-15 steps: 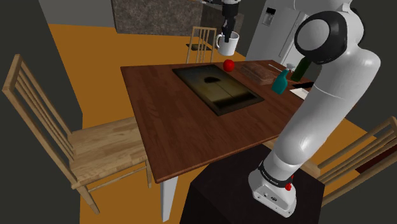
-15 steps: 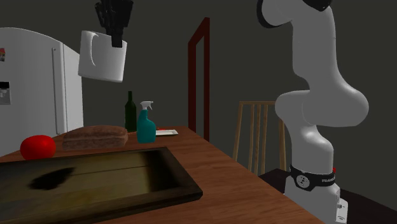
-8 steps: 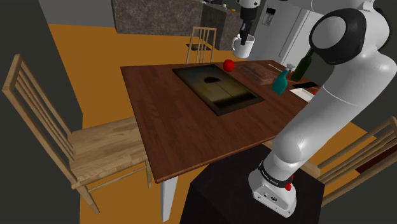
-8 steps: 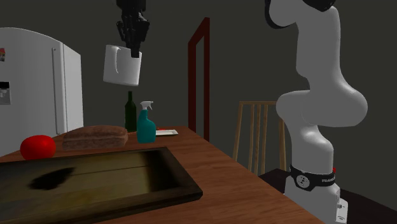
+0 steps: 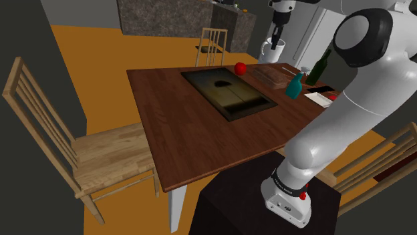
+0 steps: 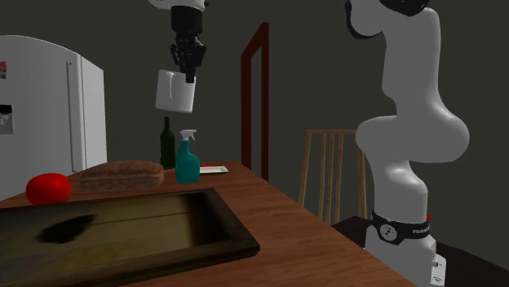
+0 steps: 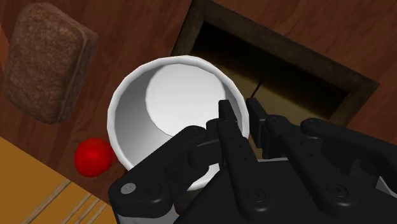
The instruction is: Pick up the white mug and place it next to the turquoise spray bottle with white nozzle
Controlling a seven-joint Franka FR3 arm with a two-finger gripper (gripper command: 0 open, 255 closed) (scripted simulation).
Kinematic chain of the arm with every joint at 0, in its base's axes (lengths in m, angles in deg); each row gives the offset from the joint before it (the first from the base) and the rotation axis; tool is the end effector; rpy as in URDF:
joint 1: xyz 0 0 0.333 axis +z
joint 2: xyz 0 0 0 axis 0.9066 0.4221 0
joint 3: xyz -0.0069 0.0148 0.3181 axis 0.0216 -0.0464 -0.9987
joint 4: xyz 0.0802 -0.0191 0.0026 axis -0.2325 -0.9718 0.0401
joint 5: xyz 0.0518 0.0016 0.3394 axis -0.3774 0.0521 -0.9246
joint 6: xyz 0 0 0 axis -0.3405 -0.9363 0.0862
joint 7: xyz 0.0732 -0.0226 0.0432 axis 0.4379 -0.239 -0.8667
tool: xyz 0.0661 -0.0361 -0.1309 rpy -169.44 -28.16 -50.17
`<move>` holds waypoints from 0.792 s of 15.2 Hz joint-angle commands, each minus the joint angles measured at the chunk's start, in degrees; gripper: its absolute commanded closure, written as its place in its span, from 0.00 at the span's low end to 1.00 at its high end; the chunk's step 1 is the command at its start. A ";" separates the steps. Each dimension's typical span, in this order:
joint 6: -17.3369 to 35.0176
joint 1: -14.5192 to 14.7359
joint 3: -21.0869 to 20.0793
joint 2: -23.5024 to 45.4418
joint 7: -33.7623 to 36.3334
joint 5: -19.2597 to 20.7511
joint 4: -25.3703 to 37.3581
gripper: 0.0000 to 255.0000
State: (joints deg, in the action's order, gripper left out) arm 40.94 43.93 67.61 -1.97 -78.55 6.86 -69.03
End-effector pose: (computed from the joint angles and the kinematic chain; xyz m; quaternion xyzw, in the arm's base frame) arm 0.3618 -0.3255 0.6076 0.9873 0.1100 -0.0502 0.1028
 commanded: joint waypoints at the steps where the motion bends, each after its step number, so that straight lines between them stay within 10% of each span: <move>1: 0.86 -1.18 1.44 -0.43 -2.60 0.05 -0.63 1.00; 12: 4.28 -8.37 10.43 2.98 -18.50 -2.42 2.56 1.00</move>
State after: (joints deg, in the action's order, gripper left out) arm 44.75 36.31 77.16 0.49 -95.37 4.84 -66.84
